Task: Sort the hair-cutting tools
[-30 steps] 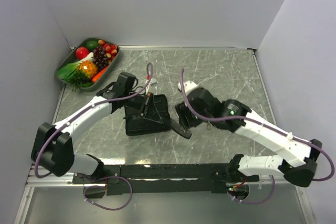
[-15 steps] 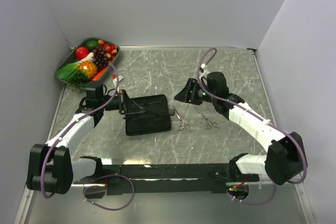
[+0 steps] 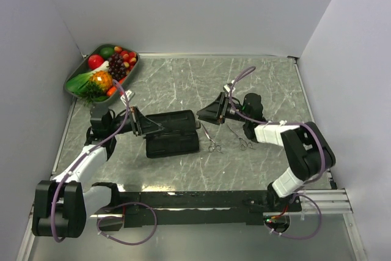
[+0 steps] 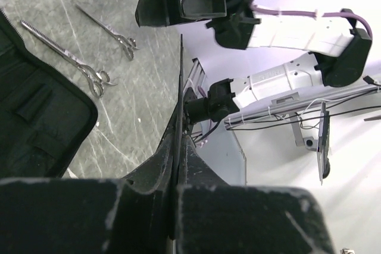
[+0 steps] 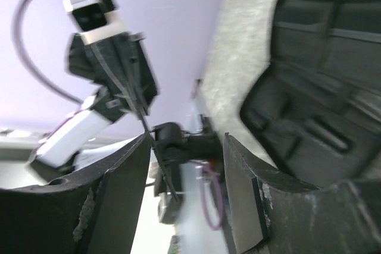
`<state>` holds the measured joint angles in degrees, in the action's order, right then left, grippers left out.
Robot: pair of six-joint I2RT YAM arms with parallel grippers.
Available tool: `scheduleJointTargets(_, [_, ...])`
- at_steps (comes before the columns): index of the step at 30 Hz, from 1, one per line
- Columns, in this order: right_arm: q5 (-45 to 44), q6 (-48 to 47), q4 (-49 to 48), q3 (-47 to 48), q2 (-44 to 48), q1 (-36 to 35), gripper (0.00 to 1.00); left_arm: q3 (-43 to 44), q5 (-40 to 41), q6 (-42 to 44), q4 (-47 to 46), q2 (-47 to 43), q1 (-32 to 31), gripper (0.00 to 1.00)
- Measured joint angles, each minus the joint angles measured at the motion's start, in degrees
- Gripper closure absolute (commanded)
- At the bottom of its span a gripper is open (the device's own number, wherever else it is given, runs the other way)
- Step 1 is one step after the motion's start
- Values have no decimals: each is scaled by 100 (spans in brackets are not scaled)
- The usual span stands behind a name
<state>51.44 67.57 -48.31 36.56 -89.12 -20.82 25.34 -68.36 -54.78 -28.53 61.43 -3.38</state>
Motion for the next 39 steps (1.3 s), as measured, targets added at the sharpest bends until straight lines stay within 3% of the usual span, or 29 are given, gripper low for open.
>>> scheduleJointTargets(6, [315,909,-1414,-160,-402,-107,43,-7,35,-105,-166,0,22,99])
scheduleJointTargets(14, [476,953,-1587,-251,-291,-260,49,-7,186,-210,-415,70,52,99])
scheduleJointTargets(21, [509,905,-1591,-249,-262,-306,70,-7,229,-354,-669,251,57,99])
scheduleJointTargets(26, [520,863,-1554,-247,-262,-306,76,-28,227,-446,-826,254,57,99])
scheduleJointTargets(32, [570,802,-1541,-151,-262,-306,99,-205,293,-640,-1064,245,70,99])
scheduleJointTargets(35, [612,750,-1486,-90,-262,-306,100,-262,343,-640,-1045,175,79,99])
scheduleJointTargets(37, [627,704,-1438,-81,-262,-313,100,-293,380,-636,-962,59,79,96])
scheduleJointTargets(39, [632,645,-1344,-81,-262,-321,100,-315,422,-584,-822,-35,76,76])
